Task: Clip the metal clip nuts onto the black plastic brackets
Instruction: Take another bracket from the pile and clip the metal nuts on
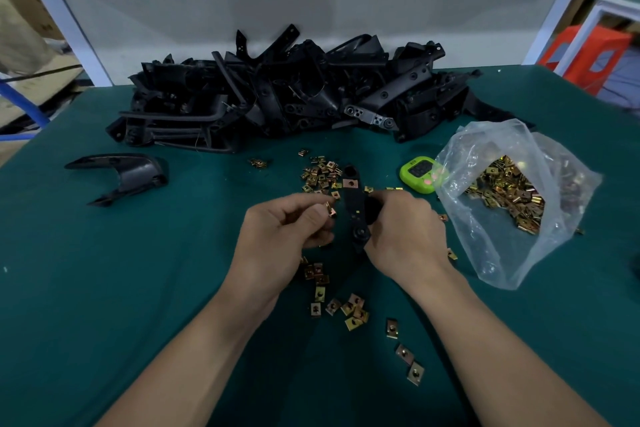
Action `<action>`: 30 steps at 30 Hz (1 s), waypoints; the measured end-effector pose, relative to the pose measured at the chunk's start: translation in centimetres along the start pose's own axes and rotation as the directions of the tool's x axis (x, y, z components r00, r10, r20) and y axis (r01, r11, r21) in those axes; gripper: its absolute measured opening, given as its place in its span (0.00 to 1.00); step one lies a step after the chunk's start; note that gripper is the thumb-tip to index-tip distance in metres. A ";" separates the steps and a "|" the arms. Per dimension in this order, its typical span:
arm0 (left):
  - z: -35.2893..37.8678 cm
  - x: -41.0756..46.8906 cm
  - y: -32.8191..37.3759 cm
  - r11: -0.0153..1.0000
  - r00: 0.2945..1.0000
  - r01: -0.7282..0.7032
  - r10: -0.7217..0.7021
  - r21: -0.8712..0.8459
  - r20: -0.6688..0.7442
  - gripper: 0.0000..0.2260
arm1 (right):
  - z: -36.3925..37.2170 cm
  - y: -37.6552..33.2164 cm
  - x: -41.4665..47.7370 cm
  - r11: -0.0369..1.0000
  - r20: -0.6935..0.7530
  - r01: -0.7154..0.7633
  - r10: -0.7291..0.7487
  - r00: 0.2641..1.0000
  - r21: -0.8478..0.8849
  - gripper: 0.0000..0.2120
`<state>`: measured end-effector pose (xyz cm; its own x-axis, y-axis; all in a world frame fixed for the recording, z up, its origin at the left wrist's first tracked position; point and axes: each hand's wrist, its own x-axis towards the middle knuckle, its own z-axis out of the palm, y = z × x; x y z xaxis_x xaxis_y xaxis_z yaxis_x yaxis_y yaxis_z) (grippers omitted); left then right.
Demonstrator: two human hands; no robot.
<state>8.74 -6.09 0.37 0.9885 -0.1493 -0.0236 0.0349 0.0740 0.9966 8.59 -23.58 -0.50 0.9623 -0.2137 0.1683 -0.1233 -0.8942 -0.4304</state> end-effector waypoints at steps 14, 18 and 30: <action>1.0 -0.6 0.0 1.000 0.988 0.028 -0.028 0.002 0.150 0.17 | -0.5 -0.3 -0.4 0.994 -0.062 0.107 -0.105 0.993 0.024 0.15; 1.5 -0.8 -0.4 0.999 0.996 0.012 -0.015 0.035 0.086 0.18 | -0.4 -0.3 -0.5 0.996 -0.103 0.086 -0.085 0.991 0.001 0.14; 1.9 -0.8 -1.3 0.985 0.989 0.108 -0.093 -0.134 0.114 0.20 | -0.6 -0.5 -0.3 0.999 -0.064 0.041 -0.041 0.997 0.013 0.18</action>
<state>7.60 -7.96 -0.77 0.9578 -0.2668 -0.1072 0.1611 0.1893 0.9686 8.19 -23.31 0.15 0.9490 -0.2020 0.2421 -0.0800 -0.8970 -0.4348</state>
